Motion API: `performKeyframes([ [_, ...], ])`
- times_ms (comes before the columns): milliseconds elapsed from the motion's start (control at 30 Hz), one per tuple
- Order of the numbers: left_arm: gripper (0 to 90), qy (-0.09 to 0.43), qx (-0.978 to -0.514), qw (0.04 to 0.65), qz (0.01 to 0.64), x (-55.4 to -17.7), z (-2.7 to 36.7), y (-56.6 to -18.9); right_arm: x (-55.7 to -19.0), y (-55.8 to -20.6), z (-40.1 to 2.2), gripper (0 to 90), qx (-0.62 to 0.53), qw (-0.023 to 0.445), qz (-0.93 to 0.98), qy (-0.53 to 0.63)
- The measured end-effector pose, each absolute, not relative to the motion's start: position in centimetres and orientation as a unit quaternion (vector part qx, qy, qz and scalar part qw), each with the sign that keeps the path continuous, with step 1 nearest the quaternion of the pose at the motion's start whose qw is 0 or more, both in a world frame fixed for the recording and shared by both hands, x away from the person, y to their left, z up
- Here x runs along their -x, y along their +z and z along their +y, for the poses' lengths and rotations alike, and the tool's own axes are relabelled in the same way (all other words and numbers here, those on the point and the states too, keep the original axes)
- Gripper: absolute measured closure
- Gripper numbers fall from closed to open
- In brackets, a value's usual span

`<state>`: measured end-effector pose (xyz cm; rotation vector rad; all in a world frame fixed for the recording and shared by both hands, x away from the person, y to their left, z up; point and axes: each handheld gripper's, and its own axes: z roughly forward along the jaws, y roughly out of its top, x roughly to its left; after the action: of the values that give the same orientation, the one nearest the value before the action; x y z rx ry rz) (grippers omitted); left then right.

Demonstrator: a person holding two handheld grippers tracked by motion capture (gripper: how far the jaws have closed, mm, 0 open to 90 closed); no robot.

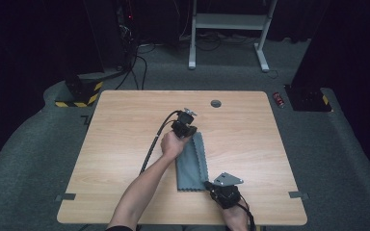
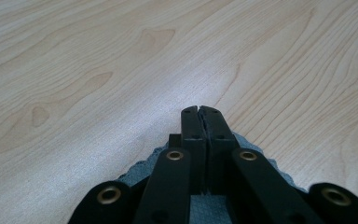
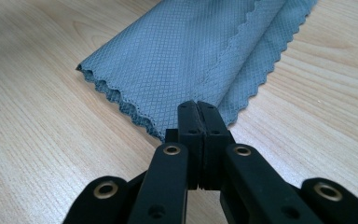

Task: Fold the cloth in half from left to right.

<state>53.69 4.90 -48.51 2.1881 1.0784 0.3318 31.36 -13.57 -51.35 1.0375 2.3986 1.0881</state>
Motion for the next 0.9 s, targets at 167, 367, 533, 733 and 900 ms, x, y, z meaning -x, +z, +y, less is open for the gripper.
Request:
performKeyframes([
  [167,87.8,0.126,-0.836,0.331,0.419,-53.9,4.7,-48.8,-31.5,-51.4,-13.6,89.2,-0.368,0.152,0.837,0.375],
  [367,82.5,0.124,-0.835,0.335,0.419,-53.9,4.3,-49.1,-31.6,-51.7,-13.8,88.7,-0.374,0.148,0.837,0.370],
  [533,63.5,0.131,-0.822,0.352,0.428,-53.4,4.7,-48.4,-31.8,-51.8,-13.8,83.5,-0.381,0.144,0.836,0.367],
  [733,52.6,0.166,-0.822,0.351,0.417,-51.8,6.1,-46.9,-31.9,-51.4,-14.4,76.4,-0.394,0.158,0.827,0.370],
  [900,51.4,0.170,-0.832,0.341,0.402,-49.6,7.5,-47.1,-32.3,-51.0,-14.7,74.9,-0.393,0.168,0.823,0.374],
])
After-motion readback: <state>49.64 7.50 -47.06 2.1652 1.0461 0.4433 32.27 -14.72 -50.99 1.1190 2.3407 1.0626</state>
